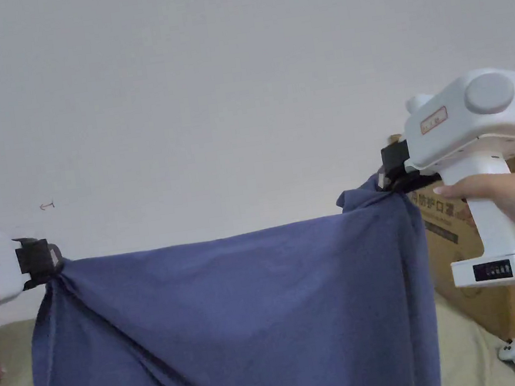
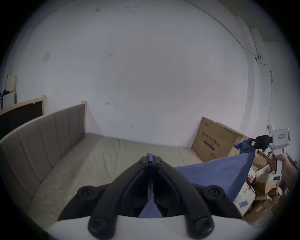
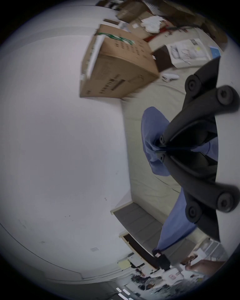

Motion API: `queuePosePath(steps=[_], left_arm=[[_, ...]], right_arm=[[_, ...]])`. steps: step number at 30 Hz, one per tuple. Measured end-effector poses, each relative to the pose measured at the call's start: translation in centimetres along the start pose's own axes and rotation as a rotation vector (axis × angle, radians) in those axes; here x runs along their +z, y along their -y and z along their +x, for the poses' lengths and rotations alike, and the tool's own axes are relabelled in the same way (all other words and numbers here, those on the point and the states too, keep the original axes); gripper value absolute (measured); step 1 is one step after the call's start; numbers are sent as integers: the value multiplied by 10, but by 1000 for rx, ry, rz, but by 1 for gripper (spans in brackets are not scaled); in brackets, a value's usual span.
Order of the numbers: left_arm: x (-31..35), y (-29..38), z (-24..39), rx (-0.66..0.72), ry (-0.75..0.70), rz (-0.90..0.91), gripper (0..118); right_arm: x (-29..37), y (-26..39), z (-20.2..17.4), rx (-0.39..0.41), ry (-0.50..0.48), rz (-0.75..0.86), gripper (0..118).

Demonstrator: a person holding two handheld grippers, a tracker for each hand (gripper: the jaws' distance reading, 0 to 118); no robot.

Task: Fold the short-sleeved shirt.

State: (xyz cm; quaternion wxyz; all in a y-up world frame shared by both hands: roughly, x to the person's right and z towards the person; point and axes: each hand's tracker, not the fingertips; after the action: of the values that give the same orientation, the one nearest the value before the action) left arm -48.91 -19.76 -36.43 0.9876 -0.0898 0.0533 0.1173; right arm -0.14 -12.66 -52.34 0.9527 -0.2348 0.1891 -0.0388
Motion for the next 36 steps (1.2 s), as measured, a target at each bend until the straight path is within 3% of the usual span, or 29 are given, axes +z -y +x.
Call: queuePosePath(steps=[6,12,19,22,29,30,33,36], left_arm=[[-23,-51,8,47,-40,92,4],[-56,-93,4,45,-80,159,4],[-100,-100,-11,40,-145,147,4],[-117,-67,-19,19,-181,59,4],[-139,107,-42,53,-112,-318,4],[-135,132,-44,66,-93,-370,4],[-103,209,-52,99,-39,-498,4],[-59,271,-57,-18,-26,-547,4]], right_arm=[[-12,-62,-18,24,70,105,3],[-40,-114,-47,196,137,196,3],[-96,-120,-67,242,188,193,3],[-128,-82,-67,250,188,167,3],[-206,116,-34,98,136,-114,3],[-202,151,-29,117,133,-152,3],[-190,249,0,39,70,-270,3],[-148,329,15,57,49,-365,3]])
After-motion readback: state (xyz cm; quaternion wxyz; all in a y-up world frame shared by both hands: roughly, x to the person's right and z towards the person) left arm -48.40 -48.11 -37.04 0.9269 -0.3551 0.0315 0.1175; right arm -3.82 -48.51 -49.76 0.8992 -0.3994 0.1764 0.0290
